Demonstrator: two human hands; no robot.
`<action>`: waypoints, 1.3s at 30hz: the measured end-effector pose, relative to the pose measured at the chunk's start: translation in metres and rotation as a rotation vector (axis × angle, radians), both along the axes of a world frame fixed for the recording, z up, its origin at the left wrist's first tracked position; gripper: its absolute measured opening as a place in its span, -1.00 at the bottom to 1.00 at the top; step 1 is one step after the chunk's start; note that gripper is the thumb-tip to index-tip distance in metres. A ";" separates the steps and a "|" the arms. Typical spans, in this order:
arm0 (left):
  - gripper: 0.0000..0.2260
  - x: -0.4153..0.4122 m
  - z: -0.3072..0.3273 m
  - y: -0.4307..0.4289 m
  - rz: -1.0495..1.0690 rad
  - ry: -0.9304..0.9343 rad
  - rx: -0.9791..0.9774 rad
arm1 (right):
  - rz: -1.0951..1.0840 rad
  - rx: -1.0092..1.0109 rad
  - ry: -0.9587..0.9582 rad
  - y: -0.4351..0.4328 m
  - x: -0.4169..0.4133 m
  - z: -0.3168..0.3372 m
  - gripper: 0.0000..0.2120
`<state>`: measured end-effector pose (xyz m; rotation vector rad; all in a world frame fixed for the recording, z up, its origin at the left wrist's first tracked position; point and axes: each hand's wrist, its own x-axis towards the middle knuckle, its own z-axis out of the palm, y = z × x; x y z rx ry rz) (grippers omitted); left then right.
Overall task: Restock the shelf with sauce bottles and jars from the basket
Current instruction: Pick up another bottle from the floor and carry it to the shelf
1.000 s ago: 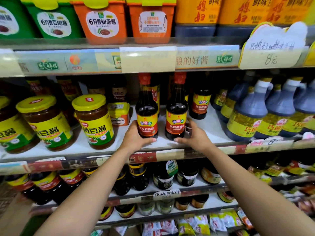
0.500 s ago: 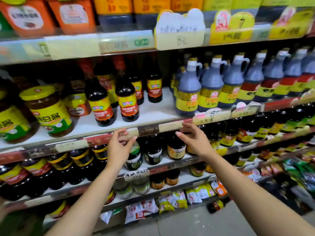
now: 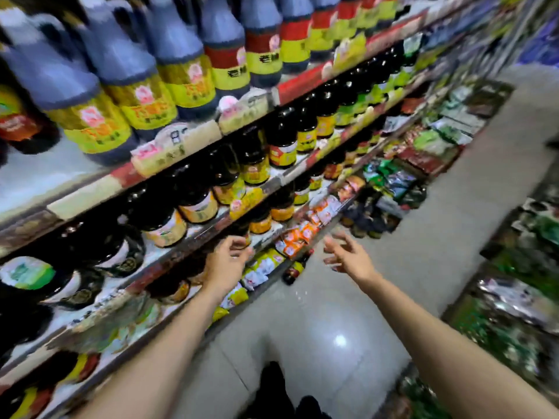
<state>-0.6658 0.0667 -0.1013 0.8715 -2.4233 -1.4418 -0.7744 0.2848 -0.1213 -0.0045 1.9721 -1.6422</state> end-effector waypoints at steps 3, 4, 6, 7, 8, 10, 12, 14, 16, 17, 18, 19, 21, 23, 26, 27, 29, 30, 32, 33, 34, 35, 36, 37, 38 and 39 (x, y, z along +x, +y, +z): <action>-0.86 -0.039 -0.025 0.017 -0.097 -0.046 0.039 | -0.083 0.057 -0.083 0.034 -0.019 -0.026 -0.67; -0.85 -0.054 -0.034 0.022 -0.117 -0.064 0.062 | -0.108 0.066 -0.110 0.043 -0.027 -0.034 -0.65; -0.83 -0.080 -0.049 0.028 -0.142 -0.100 0.098 | -0.148 0.082 -0.158 0.054 -0.042 -0.046 -0.64; -0.83 -0.097 -0.058 0.031 -0.156 -0.114 0.113 | -0.162 0.095 -0.180 0.058 -0.053 -0.054 -0.64; -0.83 -0.111 -0.065 0.033 -0.168 -0.124 0.114 | -0.175 0.107 -0.198 0.060 -0.061 -0.060 -0.64; -0.84 -0.148 -0.084 0.036 -0.212 -0.152 0.113 | -0.218 0.112 -0.249 0.060 -0.087 -0.080 -0.64; -0.83 -0.177 -0.104 0.035 -0.245 -0.206 0.118 | -0.257 0.106 -0.315 0.056 -0.110 -0.102 -0.65; -0.80 -0.201 -0.129 0.029 -0.224 -0.244 0.147 | -0.280 0.060 -0.402 0.046 -0.135 -0.122 -0.68; -0.79 -0.231 -0.163 0.026 -0.228 -0.288 0.168 | -0.374 -0.030 -0.498 0.038 -0.161 -0.148 -0.75; -0.79 -0.243 -0.183 0.027 -0.215 -0.308 0.184 | -0.401 -0.051 -0.527 0.035 -0.174 -0.162 -0.78; -0.80 -0.254 -0.206 0.029 -0.202 -0.339 0.199 | -0.417 -0.054 -0.550 0.031 -0.186 -0.182 -0.80; -0.81 -0.262 -0.224 0.031 -0.194 -0.364 0.204 | -0.429 -0.047 -0.561 0.026 -0.195 -0.197 -0.82; -0.83 -0.279 -0.269 0.035 -0.162 -0.397 0.216 | -0.464 -0.030 -0.555 0.019 -0.213 -0.239 -0.86; -0.85 -0.295 -0.331 0.033 -0.120 -0.411 0.200 | -0.492 -0.021 -0.568 0.009 -0.230 -0.297 -0.84; -0.86 -0.312 -0.436 0.032 -0.048 -0.430 0.179 | -0.467 -0.054 -0.652 -0.003 -0.248 -0.401 -0.76; -0.85 -0.315 -0.465 0.033 -0.045 -0.443 0.194 | -0.458 -0.069 -0.686 -0.007 -0.251 -0.432 -0.75; -0.83 -0.316 -0.525 0.035 -0.049 -0.477 0.187 | -0.463 -0.093 -0.737 -0.017 -0.254 -0.497 -0.75; -0.84 -0.316 -0.552 0.037 -0.063 -0.491 0.164 | -0.469 -0.088 -0.753 -0.022 -0.254 -0.527 -0.75; -0.81 -0.319 -0.602 0.039 -0.058 -0.501 0.111 | -0.469 -0.051 -0.774 -0.033 -0.251 -0.582 -0.74; -0.79 -0.322 -0.630 0.037 -0.057 -0.504 0.084 | -0.451 -0.044 -0.779 -0.040 -0.248 -0.612 -0.72; -0.75 -0.326 -0.652 0.034 -0.070 -0.508 0.065 | -0.422 -0.028 -0.785 -0.045 -0.247 -0.635 -0.69; -0.72 -0.329 -0.675 0.028 -0.101 -0.516 0.048 | -0.380 -0.022 -0.794 -0.052 -0.245 -0.657 -0.65; -0.70 -0.333 -0.694 0.022 -0.128 -0.536 0.032 | -0.339 -0.017 -0.804 -0.058 -0.244 -0.674 -0.63; -0.68 -0.335 -0.717 0.014 -0.145 -0.564 0.017 | -0.301 -0.026 -0.805 -0.065 -0.245 -0.692 -0.62; -0.67 -0.338 -0.732 0.007 -0.150 -0.598 0.030 | -0.277 -0.037 -0.804 -0.070 -0.247 -0.704 -0.61; -0.67 -0.338 -0.749 0.000 -0.142 -0.618 0.049 | -0.265 -0.058 -0.800 -0.077 -0.249 -0.720 -0.61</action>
